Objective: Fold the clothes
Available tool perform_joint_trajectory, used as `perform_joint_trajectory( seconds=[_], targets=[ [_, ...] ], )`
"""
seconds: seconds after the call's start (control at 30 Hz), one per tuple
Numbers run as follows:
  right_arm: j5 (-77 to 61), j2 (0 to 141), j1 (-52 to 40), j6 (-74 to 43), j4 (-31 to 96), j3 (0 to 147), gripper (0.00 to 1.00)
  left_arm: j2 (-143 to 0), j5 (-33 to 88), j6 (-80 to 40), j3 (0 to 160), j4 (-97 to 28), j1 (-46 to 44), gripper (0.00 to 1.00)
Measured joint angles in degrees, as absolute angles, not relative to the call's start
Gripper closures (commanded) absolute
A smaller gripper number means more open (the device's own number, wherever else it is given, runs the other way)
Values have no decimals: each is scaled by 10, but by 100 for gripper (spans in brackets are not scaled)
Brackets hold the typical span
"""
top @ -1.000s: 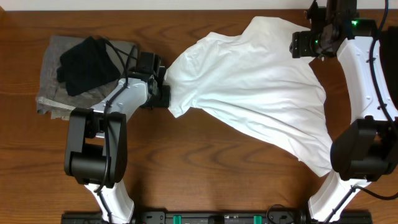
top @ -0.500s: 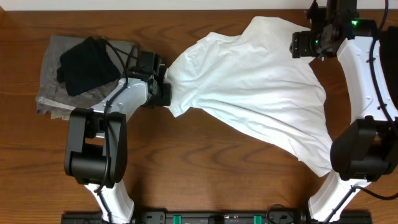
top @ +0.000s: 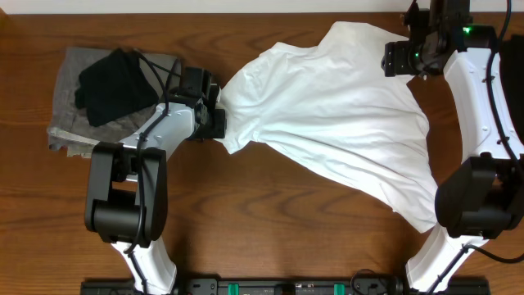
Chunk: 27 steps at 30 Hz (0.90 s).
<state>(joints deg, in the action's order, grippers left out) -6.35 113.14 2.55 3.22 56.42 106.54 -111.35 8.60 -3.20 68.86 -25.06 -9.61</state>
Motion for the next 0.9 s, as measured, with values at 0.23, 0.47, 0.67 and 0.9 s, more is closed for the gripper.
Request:
perform_joint_trajectory(
  seconds=[0.23,0.47,0.67,0.9],
  targets=[
    [-64,1131,25,32,565,1065,22,-1120,86,-32,689,-247,-96,56],
    [-63,1131,25,32,567,1065,22,-1125,82,-32,691,-241,-96,76],
    [-63,1131,25,32,568,1065,22,-1121,56,-32,691,-253,-97,76],
    [-63,1131,25,32,568,1065,22,-1097,-5,-32,691,-266,-98,77]
  ],
)
